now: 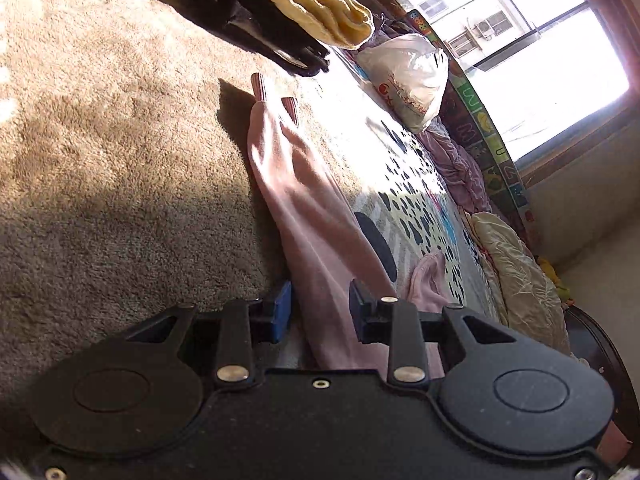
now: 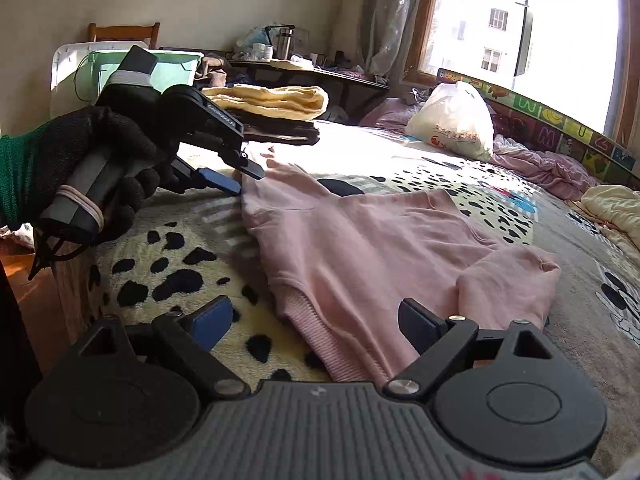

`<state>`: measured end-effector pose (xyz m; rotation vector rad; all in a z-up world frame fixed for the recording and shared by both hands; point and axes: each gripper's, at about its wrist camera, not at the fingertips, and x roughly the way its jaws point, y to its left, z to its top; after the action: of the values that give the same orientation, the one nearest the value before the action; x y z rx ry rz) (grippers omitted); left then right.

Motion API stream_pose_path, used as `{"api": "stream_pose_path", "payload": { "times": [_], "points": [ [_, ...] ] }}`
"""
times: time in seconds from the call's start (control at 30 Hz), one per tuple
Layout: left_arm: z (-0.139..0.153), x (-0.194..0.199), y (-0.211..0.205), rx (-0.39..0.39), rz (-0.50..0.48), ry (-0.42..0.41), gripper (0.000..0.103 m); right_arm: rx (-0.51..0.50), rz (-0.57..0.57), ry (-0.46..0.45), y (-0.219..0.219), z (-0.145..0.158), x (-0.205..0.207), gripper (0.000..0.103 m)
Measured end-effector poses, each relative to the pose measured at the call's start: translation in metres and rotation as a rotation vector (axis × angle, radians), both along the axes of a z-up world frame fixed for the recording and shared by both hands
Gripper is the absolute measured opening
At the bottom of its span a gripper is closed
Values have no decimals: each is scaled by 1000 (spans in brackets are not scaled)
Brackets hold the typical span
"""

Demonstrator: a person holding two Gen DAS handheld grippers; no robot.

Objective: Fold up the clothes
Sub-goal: 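Grasp a pink sleeve cuff with the left gripper and pull it across the body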

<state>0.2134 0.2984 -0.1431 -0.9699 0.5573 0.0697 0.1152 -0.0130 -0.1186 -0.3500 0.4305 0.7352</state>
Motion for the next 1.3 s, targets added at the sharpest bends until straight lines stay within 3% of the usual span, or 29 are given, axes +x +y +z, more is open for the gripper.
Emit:
{"api": "stream_pose_path", "payload": {
  "times": [0.23,0.43,0.6,0.7,0.77,0.97,1.07,1.17,1.3],
  "points": [
    [0,14,11,-23,18,4,29,-111,64,-46,73,0,10,69],
    [-2,26,29,-46,24,-7,29,-180,59,-80,106,4,33,66],
    [-3,32,42,-74,40,-20,29,-155,67,107,114,-4,63,65],
    [4,37,41,-11,25,-30,22,-137,67,91,112,-5,57,65],
    [10,40,38,37,13,-55,4,-109,63,45,109,-6,47,65],
    [41,35,17,189,-36,-189,1,-24,76,187,103,-5,59,71],
    [52,34,1,259,-54,-225,1,86,73,243,82,3,59,71],
    [64,34,-24,349,-70,-253,1,359,2,413,34,9,68,71],
    [91,31,-90,590,-159,-342,1,744,-147,592,-47,5,77,72]
  ]
}}
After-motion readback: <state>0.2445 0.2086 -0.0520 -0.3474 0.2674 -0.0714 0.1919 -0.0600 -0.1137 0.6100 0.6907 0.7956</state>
